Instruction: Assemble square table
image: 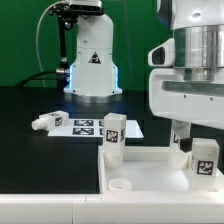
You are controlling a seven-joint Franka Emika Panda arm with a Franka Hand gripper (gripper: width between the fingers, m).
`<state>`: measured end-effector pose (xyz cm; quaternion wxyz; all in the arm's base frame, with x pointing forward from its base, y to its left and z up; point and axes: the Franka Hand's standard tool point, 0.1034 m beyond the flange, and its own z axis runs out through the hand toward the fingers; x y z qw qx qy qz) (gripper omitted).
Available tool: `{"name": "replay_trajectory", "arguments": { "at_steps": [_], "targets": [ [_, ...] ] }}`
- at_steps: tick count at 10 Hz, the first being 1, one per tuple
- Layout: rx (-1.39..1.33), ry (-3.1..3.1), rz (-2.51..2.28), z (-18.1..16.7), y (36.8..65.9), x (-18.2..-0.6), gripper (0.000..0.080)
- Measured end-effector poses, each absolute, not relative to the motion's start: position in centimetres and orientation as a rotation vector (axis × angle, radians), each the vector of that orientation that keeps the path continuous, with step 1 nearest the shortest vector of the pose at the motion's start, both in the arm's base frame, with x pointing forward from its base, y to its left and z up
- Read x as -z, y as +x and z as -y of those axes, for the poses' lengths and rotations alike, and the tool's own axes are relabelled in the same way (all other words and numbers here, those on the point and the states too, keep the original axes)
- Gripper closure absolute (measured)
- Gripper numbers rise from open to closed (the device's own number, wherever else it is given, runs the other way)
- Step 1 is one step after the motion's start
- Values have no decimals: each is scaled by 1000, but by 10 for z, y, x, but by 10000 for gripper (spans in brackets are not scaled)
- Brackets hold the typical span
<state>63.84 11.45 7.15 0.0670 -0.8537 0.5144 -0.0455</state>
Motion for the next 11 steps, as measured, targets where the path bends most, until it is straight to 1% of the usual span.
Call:
{"name": "replay_trajectory", "arguments": {
  "at_steps": [1,4,6,7,8,9,10,11],
  "targets": [
    [141,-2599,-1512,-112,639,-71,154],
    [170,-2793,-1172,-110,639,-71,150],
    [216,-3033,-541,-110,643,-72,153],
    [213,-3018,-600,-109,643,-72,259],
    [213,-3015,-618,-109,643,-71,259],
    [213,-3015,-618,-109,643,-71,445],
    [213,-3015,-619,-109,643,-71,517],
    [208,-2979,-745,-108,643,-71,517]
  ]
}}
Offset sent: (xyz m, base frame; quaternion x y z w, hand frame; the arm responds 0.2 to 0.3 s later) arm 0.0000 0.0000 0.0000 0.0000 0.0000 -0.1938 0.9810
